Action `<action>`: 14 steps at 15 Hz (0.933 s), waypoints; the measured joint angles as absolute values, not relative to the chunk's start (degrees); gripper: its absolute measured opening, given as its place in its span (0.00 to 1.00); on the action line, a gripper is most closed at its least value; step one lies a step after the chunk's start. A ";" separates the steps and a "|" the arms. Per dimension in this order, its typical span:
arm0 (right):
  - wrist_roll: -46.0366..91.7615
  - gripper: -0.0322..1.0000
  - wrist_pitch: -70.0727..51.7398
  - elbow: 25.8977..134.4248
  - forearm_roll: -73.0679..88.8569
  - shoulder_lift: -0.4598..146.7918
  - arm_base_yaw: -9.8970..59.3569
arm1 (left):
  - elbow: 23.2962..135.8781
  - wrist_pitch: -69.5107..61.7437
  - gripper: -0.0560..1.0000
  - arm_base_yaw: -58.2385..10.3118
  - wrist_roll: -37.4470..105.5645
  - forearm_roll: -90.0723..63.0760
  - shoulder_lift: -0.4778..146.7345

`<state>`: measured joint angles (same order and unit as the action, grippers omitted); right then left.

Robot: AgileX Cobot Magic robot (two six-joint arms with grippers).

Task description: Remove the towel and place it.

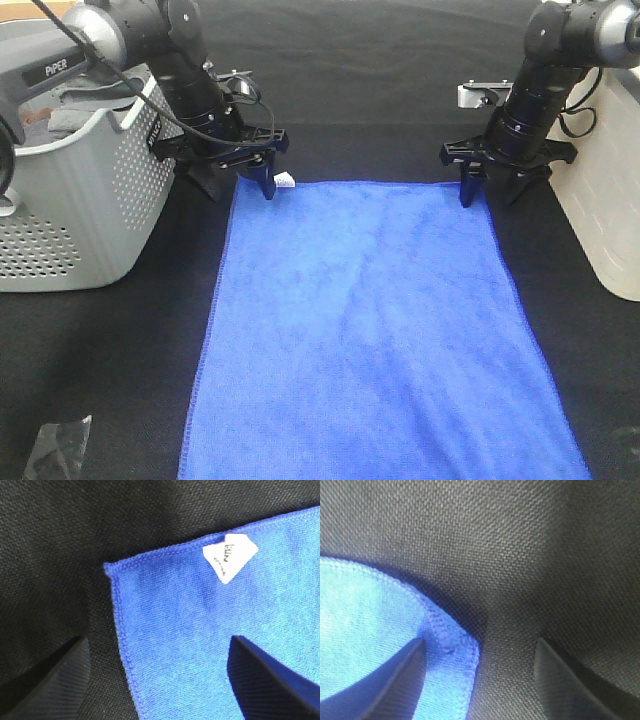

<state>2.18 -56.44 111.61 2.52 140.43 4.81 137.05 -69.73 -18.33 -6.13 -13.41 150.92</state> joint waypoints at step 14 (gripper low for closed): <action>2.69 0.65 -53.92 111.96 6.02 140.72 4.81 | 137.17 -63.83 0.74 -18.62 -5.61 -14.78 152.98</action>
<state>2.69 -53.92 111.96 6.02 140.72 4.81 137.17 -63.83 -18.62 -5.61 -14.78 152.98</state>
